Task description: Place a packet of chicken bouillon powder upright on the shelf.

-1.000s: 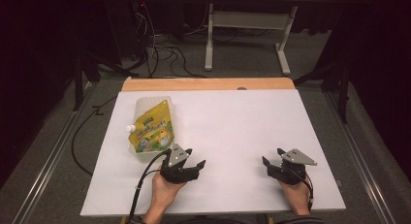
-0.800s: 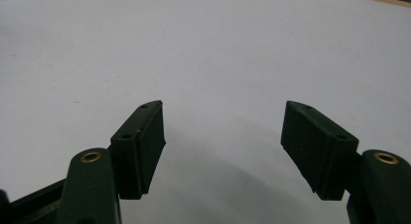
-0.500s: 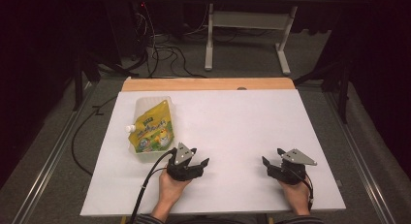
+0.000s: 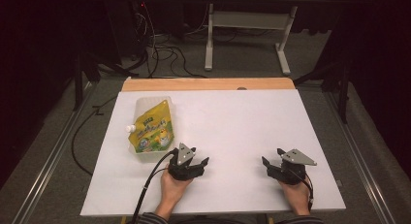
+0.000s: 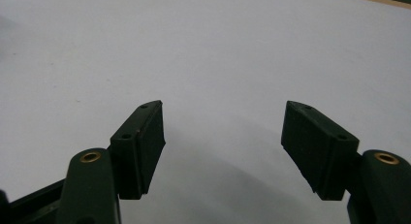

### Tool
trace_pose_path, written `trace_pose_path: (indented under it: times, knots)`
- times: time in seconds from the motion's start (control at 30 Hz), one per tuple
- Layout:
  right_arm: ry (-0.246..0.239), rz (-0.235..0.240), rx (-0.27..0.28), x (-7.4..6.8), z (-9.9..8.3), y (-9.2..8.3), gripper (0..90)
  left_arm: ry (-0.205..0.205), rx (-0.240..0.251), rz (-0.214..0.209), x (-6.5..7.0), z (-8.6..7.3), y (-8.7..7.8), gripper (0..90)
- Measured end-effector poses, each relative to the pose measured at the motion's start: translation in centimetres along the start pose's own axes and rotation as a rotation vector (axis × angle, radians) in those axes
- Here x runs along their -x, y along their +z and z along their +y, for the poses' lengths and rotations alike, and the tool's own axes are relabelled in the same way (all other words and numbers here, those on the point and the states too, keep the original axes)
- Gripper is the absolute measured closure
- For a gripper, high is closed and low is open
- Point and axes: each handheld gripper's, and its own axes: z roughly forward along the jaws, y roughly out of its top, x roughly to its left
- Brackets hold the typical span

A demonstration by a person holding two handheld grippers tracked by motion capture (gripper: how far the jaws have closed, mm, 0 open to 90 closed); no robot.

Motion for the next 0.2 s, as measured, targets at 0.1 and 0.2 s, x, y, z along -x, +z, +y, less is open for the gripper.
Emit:
trace_pose_path:
  times: [0.1, 0.2]
  knots:
    - [-0.001, 0.001, 0.0, 0.0, 0.0, 0.0, 32.4, 0.014, -0.001, 0.006, 0.16, -0.01, 0.02, 38.2]
    - [-0.001, 0.0, 0.004, 0.02, -0.02, -0.03, 32.3, 0.012, -0.009, 0.0, 0.12, 0.02, 0.06, 38.1]
